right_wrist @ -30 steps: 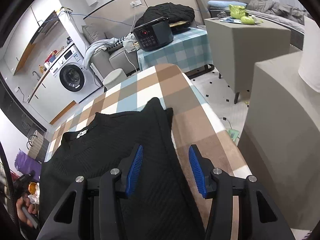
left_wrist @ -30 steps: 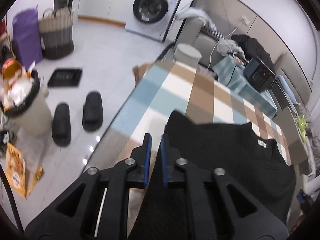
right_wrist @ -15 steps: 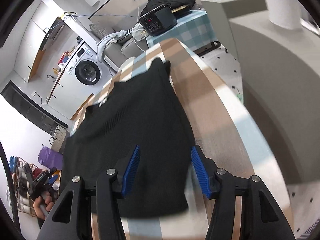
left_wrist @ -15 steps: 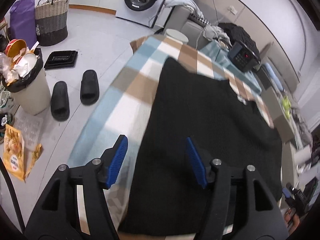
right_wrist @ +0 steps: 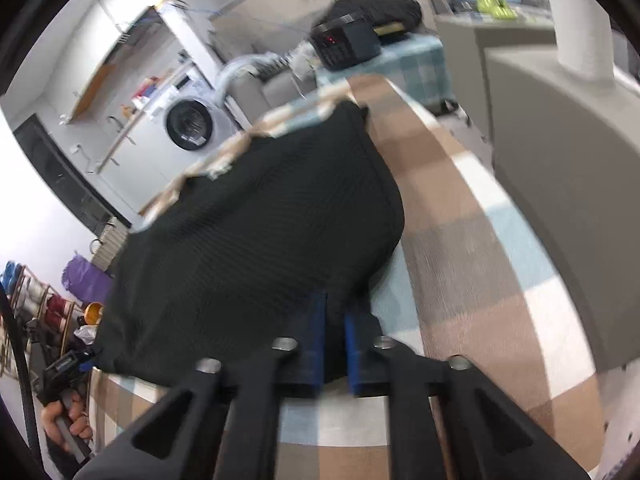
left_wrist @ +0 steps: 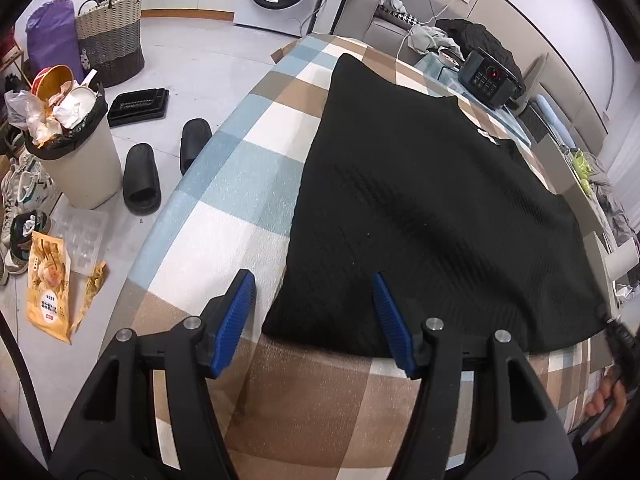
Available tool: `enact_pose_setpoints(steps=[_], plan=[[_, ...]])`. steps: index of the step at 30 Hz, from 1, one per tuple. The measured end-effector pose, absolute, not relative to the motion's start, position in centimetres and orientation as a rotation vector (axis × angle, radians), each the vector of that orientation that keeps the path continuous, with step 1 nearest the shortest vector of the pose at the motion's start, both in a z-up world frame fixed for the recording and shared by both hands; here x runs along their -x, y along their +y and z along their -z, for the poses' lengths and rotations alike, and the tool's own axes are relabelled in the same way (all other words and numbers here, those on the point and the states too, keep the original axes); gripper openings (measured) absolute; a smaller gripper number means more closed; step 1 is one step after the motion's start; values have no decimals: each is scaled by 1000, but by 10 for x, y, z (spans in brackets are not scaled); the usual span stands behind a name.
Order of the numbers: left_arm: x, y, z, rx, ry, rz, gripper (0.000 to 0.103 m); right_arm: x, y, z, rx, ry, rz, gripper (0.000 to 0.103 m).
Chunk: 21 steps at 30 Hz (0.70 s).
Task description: Fold small clothes
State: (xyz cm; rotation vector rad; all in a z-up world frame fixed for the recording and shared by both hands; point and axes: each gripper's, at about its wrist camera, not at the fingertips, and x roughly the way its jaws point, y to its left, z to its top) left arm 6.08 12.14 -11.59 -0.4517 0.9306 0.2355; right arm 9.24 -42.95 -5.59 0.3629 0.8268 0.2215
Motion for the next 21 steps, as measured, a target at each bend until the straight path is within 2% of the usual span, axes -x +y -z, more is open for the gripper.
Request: enact_pose_setpoints(steps=[3, 8, 10, 12, 13, 14, 16, 17, 20, 21], plan=[[-61, 120, 116, 435, 934, -243, 58, -88, -435, 39, -325, 775, -185, 6], [-65, 117, 115, 417, 935, -243, 58, -98, -439, 64, -349, 892, -112, 6], [-67, 117, 115, 421, 931, -237, 58, -97, -442, 68, -387, 904, -110, 12], [-70, 115, 114, 421, 922, -219, 52, -95, -446, 71, -424, 904, -129, 20], [-72, 112, 114, 419, 919, -210, 44, -93, -448, 72, -442, 899, -130, 26], [-74, 111, 115, 414, 920, -198, 34, -95, -448, 73, -449, 898, -130, 28], [-77, 106, 116, 395, 915, -197, 25, -94, -448, 76, -458, 905, -135, 28], [-77, 105, 116, 388, 906, -200, 16, -94, -447, 77, -457, 908, -134, 28], [-75, 108, 114, 389, 881, -196, 8, -97, -441, 79, -433, 891, -120, 28], [-74, 110, 113, 393, 876, -193, 7, -97, -439, 79, -422, 890, -117, 23]])
